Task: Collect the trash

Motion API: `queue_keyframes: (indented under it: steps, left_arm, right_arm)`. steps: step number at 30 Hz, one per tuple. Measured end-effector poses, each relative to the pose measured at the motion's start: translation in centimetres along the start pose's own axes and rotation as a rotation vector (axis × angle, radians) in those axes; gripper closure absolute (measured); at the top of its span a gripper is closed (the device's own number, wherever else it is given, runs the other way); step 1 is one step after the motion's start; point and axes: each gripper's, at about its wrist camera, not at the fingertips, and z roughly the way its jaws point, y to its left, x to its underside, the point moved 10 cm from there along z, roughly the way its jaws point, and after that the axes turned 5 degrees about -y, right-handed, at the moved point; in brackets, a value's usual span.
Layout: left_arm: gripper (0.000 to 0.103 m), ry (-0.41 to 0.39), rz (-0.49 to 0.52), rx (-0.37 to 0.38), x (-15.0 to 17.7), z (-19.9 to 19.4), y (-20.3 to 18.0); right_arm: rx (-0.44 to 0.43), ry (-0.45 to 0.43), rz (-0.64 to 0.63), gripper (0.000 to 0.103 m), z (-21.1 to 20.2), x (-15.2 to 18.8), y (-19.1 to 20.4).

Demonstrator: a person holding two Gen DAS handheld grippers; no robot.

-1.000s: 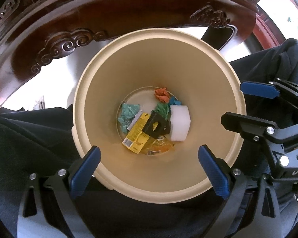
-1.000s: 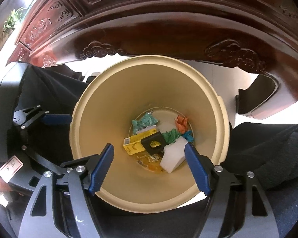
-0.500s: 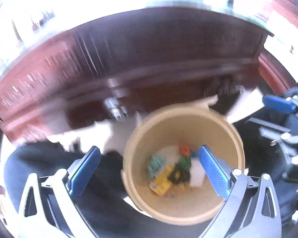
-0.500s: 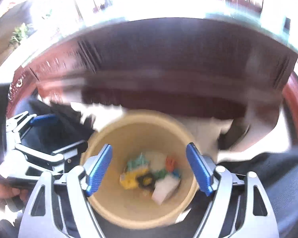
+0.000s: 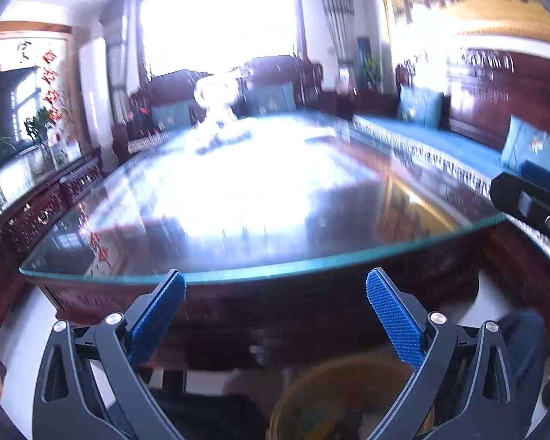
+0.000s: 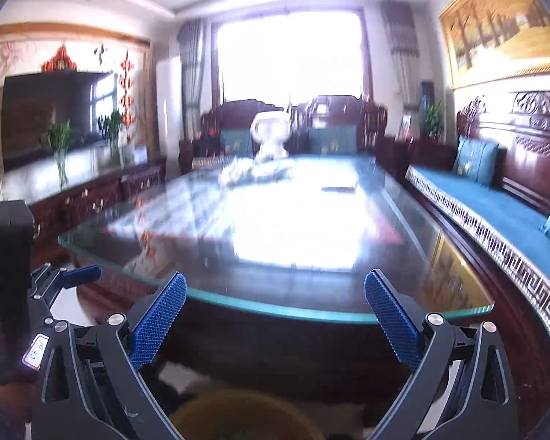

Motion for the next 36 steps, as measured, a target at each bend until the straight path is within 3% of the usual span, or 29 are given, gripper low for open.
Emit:
queue_keyframes:
  steps: [4,7,13,19,23,26,32,34,36]
  left_arm:
    - [0.004,-0.118,0.005,-0.064,-2.9,-1.0,0.2]
    - [0.004,-0.162,-0.003,-0.082,-4.1,-0.9,0.2]
    - [0.004,-0.114,-0.05,-0.086,-5.1,0.4,1.2]
    - [0.004,-0.089,-0.103,-0.147,-5.1,1.7,4.7]
    - [0.004,-0.05,-0.204,-0.061,-4.5,2.7,4.9]
    - [0.004,-0.027,-0.241,-0.055,-4.0,3.6,5.6]
    - [0.004,-0.054,-0.211,-0.261,-4.9,3.7,9.8]
    - [0.004,-0.064,-0.219,-0.275,-5.5,3.7,10.5]
    - [0.004,-0.07,-0.226,-0.237,-6.3,3.9,10.1]
  right_arm:
    - [0.023,-0.057,-0.011,0.008,-0.1,-1.5,-0.1]
    - [0.048,-0.075,-0.033,0.008,0.2,-2.0,-0.2]
    - [0.075,-0.081,-0.03,0.008,1.1,-2.4,-1.6]
    - [0.086,-0.06,-0.008,0.008,2.9,-2.1,-2.5]
    - [0.081,-0.063,-0.019,0.008,3.6,-2.3,-2.0]
    - [0.083,-0.064,-0.044,0.008,4.2,-2.6,-1.4]
    - [0.07,-0.066,-0.053,0.008,5.8,-3.1,-1.2]
    - [0.062,-0.062,-0.052,0.008,6.5,-3.2,-1.0]
    - [0.053,-0.057,-0.05,0.008,7.2,-3.4,-0.8]
